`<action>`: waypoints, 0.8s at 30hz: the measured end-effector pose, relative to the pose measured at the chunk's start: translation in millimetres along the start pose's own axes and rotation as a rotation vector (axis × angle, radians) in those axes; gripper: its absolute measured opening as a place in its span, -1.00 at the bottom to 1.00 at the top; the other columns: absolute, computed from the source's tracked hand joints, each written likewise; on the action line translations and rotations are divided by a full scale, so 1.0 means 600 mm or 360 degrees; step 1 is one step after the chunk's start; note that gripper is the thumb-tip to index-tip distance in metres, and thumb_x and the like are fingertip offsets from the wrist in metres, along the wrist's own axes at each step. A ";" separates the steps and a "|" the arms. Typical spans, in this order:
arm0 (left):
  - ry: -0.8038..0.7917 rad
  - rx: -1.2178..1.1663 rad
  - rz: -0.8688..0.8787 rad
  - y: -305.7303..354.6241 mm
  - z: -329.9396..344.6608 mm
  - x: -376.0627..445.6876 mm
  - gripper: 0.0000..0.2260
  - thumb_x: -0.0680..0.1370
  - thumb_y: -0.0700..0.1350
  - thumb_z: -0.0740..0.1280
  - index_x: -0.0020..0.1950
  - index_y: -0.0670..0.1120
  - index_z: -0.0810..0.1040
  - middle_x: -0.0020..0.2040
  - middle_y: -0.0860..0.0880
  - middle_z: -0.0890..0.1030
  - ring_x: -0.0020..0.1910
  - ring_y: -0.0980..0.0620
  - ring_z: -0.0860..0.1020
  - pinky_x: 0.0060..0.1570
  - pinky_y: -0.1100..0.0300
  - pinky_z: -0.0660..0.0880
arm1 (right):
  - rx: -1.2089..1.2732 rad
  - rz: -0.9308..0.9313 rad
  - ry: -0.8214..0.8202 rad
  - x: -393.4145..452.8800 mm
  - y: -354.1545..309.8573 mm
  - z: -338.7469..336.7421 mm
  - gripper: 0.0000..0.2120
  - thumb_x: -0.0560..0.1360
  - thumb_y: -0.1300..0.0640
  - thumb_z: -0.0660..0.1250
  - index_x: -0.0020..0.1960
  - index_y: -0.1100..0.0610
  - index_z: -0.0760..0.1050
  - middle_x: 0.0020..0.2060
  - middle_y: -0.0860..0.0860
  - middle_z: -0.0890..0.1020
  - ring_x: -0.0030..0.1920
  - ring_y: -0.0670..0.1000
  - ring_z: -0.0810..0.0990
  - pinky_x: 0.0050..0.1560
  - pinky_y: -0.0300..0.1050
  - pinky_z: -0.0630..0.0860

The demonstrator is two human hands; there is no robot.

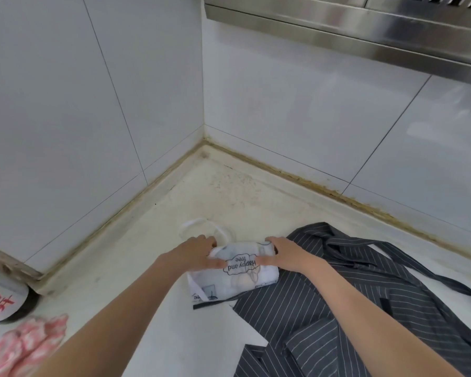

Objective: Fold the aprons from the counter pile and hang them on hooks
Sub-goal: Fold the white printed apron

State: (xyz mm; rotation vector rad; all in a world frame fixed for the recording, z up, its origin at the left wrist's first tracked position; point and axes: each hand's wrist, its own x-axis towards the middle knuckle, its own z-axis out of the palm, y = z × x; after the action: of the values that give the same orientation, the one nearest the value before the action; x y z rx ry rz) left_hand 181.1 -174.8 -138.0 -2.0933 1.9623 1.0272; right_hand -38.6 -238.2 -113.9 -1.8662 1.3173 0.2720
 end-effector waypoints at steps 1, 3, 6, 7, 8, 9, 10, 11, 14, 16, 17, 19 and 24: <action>0.0033 0.0049 -0.0005 0.001 0.003 0.002 -0.43 0.50 0.23 0.28 0.39 -0.07 0.31 0.24 -0.09 0.42 0.18 -0.06 0.44 0.10 0.12 0.41 | 0.0023 0.0039 -0.0002 0.010 -0.002 0.004 -0.32 0.45 -0.13 0.39 0.41 0.18 0.25 0.25 0.03 0.45 0.25 0.03 0.44 0.18 -0.20 0.37; 0.0042 0.0014 -0.0017 -0.003 0.010 0.008 -0.43 0.51 0.21 0.28 0.39 -0.08 0.29 0.26 -0.11 0.38 0.19 -0.08 0.42 0.12 0.10 0.41 | 0.0164 0.0135 -0.0024 0.038 0.000 0.018 -0.22 0.35 -0.17 0.46 0.40 0.21 0.27 0.21 0.02 0.49 0.19 0.00 0.48 0.09 -0.20 0.44; 0.0036 -0.0080 -0.0059 -0.013 0.022 0.010 -0.47 0.51 0.17 0.30 0.35 -0.10 0.31 0.25 -0.12 0.36 0.17 -0.09 0.43 0.12 0.10 0.43 | 0.0369 0.0178 -0.0043 0.062 0.000 0.034 -0.32 0.32 -0.10 0.50 0.27 0.24 0.37 0.10 0.05 0.54 0.16 0.08 0.53 -0.05 -0.22 0.44; 0.0029 -0.0092 -0.0063 -0.016 0.025 0.009 -0.48 0.52 0.16 0.30 0.36 -0.10 0.32 0.25 -0.12 0.35 0.17 -0.09 0.43 0.13 0.10 0.43 | 0.0509 0.0164 -0.0033 0.064 0.001 0.038 -0.36 0.31 -0.06 0.53 0.23 0.23 0.39 0.07 0.05 0.55 0.14 0.11 0.55 -0.04 -0.20 0.47; 0.0017 -0.0085 -0.0060 -0.019 0.026 0.008 -0.48 0.52 0.17 0.29 0.37 -0.09 0.32 0.24 -0.12 0.36 0.19 -0.10 0.41 0.14 0.10 0.41 | 0.0694 0.0186 -0.0028 0.065 0.003 0.042 -0.38 0.29 0.00 0.56 0.22 0.22 0.39 0.09 0.05 0.56 0.12 0.11 0.57 0.02 -0.14 0.53; 0.0026 -0.0071 -0.0042 -0.023 0.022 0.003 -0.48 0.52 0.19 0.27 0.37 -0.07 0.34 0.21 -0.11 0.36 0.19 -0.10 0.40 0.15 0.09 0.39 | 0.0902 0.0207 -0.0033 0.064 0.003 0.043 -0.37 0.27 0.08 0.58 0.22 0.21 0.39 0.10 0.07 0.58 0.10 0.10 0.60 0.08 -0.05 0.56; 0.0092 -0.0075 0.0000 -0.027 0.018 -0.001 -0.50 0.52 0.21 0.26 0.34 -0.06 0.38 0.17 -0.09 0.37 0.18 -0.08 0.39 0.15 0.09 0.39 | 0.1085 0.0214 -0.0065 0.060 0.005 0.040 -0.38 0.25 0.15 0.59 0.22 0.21 0.40 0.09 0.11 0.61 0.07 0.11 0.62 0.12 0.04 0.57; 0.0236 -0.0098 0.0064 -0.032 0.011 -0.005 -0.50 0.51 0.25 0.23 0.31 -0.05 0.43 0.12 -0.06 0.38 0.15 -0.05 0.38 0.15 0.09 0.40 | 0.1191 0.0204 -0.0100 0.056 0.006 0.036 -0.39 0.25 0.21 0.59 0.23 0.21 0.42 0.06 0.13 0.64 0.05 0.12 0.64 0.13 0.10 0.56; 0.0774 -0.0062 0.0319 -0.033 -0.016 -0.008 -0.45 0.48 0.24 0.22 0.37 -0.04 0.37 0.23 -0.06 0.37 0.21 -0.04 0.36 0.22 0.00 0.36 | 0.1166 0.0157 -0.0256 0.037 0.009 0.005 -0.39 0.26 0.25 0.58 0.26 0.16 0.44 0.12 0.12 0.62 0.12 0.13 0.61 0.20 0.16 0.50; 0.0526 0.0177 0.0415 -0.011 -0.030 -0.002 -0.36 0.49 0.08 0.35 0.50 0.01 0.16 0.47 -0.02 0.18 0.42 -0.05 0.18 0.38 -0.01 0.20 | 0.1039 0.0126 -0.0343 0.013 0.004 -0.025 -0.21 0.18 0.18 0.63 0.34 0.10 0.39 0.26 0.07 0.53 0.25 0.11 0.51 0.31 0.13 0.42; 0.0255 0.0202 0.0426 0.006 -0.032 0.002 -0.33 0.50 0.02 0.37 0.52 0.03 0.12 0.51 0.02 0.13 0.47 -0.03 0.11 0.42 0.03 0.13 | 0.0957 0.0117 -0.0383 0.001 0.002 -0.040 -0.15 0.14 0.14 0.65 0.35 0.06 0.38 0.29 0.04 0.51 0.28 0.09 0.49 0.33 0.11 0.40; -0.0253 -0.0049 0.0462 0.050 -0.029 0.003 -0.48 0.52 -0.09 0.35 0.45 -0.02 0.30 0.46 0.00 0.30 0.45 -0.02 0.24 0.39 0.11 0.20 | 0.0858 0.0075 -0.0418 -0.033 -0.002 -0.075 -0.38 0.25 0.22 0.59 0.26 0.09 0.46 0.19 0.05 0.59 0.21 0.07 0.56 0.27 0.09 0.47; -0.0680 -0.0827 0.0558 0.120 -0.030 -0.019 -0.82 0.55 -0.26 0.28 0.13 -0.20 0.56 0.00 -0.14 0.61 -0.03 0.01 0.58 0.05 0.21 0.53 | 0.0693 0.0051 -0.0448 -0.145 0.004 -0.167 -0.61 0.42 0.35 0.42 0.22 0.18 0.47 0.11 0.14 0.63 0.07 0.06 0.64 0.10 0.01 0.58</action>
State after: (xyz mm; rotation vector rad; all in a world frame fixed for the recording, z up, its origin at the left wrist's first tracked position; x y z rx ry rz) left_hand 123.3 -186.4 -91.8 -1.5260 2.0167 2.0400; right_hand -105.1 -250.4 0.4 -1.3870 1.1091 0.2322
